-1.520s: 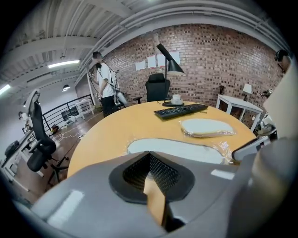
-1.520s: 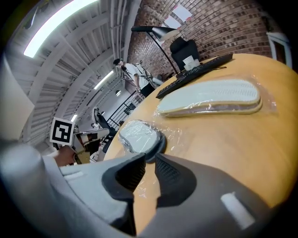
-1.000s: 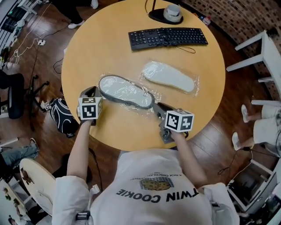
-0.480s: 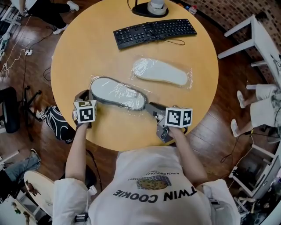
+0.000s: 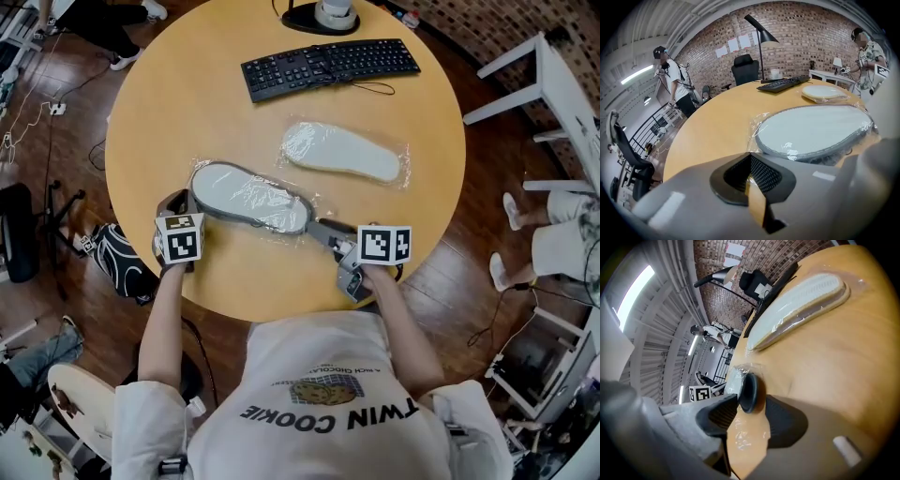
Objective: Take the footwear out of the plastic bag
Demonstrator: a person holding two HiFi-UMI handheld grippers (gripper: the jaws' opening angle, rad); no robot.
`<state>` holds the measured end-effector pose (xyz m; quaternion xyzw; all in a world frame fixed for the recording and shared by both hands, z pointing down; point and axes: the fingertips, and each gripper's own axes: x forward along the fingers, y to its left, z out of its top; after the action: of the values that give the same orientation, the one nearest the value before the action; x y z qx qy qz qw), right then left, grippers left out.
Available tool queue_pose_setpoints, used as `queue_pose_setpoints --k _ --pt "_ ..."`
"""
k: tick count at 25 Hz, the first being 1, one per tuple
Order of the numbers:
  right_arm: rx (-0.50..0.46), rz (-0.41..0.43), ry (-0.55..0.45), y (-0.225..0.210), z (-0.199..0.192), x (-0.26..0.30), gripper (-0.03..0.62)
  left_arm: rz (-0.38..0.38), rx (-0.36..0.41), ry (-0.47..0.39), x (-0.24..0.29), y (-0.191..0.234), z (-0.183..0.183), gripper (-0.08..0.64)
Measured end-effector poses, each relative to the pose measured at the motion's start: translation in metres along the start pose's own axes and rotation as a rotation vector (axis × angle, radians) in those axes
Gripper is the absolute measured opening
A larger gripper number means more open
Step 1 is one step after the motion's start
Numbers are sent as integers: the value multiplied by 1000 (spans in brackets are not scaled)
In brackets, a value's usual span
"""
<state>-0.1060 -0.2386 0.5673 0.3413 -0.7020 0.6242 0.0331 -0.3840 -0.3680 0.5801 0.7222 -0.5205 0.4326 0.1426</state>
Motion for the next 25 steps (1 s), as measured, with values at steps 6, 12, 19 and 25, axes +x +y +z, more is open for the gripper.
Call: queue_pose_setpoints --k 6,12,19,25 --pt "-1 8 31 9 0 11 178 1 2 -6 -2 2 0 2" --pt "36 37 45 13 5 23 178 -5 3 -9 -3 1 1 2" --pt "63 126 8 14 5 19 85 8 -12 2 -3 1 -4 2" --pt "136 210 -56 13 1 7 65 23 -14 -7 -1 0 -4 2"
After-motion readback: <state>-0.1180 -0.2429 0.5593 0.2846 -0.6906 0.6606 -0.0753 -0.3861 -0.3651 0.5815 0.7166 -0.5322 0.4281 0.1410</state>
